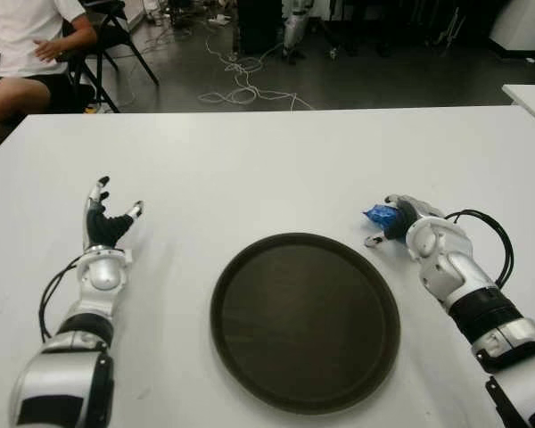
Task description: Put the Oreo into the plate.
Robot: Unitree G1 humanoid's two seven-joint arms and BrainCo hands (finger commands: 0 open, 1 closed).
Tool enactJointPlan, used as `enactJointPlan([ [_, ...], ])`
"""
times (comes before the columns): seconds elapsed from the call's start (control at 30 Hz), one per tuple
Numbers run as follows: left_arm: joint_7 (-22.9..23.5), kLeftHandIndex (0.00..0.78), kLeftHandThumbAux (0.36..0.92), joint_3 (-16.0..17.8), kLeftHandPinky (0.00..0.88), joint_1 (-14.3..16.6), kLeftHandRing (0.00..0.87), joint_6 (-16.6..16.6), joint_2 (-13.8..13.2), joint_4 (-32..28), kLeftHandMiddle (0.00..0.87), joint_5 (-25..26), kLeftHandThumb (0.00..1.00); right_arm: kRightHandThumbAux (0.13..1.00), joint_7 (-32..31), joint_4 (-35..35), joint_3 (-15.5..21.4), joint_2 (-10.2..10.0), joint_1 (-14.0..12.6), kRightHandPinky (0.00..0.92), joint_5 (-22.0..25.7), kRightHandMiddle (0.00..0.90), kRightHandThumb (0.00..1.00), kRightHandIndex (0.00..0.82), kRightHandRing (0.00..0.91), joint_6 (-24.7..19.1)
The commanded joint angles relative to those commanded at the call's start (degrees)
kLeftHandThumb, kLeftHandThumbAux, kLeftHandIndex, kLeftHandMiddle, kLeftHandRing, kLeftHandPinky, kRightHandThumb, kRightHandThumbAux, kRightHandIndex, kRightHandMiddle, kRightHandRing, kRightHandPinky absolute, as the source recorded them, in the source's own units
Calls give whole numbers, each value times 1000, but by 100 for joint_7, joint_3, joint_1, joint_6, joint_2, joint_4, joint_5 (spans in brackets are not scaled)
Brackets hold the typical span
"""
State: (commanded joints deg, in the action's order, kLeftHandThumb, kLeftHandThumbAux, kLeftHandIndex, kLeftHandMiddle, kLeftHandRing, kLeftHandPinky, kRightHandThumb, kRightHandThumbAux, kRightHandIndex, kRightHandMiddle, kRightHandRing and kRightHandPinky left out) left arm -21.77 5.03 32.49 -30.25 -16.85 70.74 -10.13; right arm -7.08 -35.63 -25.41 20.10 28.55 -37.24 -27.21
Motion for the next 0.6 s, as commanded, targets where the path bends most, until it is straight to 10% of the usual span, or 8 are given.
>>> enactJointPlan([
  [0.23,5,60,779,-1,65,-4,78,-13,-2,-8,89,-1,0,820,633,-55,283,-97,-131,372,161,347,0,339,360,322],
  [0.4,10,62,779,-10,67,-13,79,-50,-2,-22,90,-9,0,804,1026,6,486,-159,-229,717,267,673,259,551,692,495],
  [0.6,4,59,788,-14,67,-19,78,-44,-9,-33,89,-15,0,809,1175,-6,642,-221,-257,789,372,774,307,641,782,647],
])
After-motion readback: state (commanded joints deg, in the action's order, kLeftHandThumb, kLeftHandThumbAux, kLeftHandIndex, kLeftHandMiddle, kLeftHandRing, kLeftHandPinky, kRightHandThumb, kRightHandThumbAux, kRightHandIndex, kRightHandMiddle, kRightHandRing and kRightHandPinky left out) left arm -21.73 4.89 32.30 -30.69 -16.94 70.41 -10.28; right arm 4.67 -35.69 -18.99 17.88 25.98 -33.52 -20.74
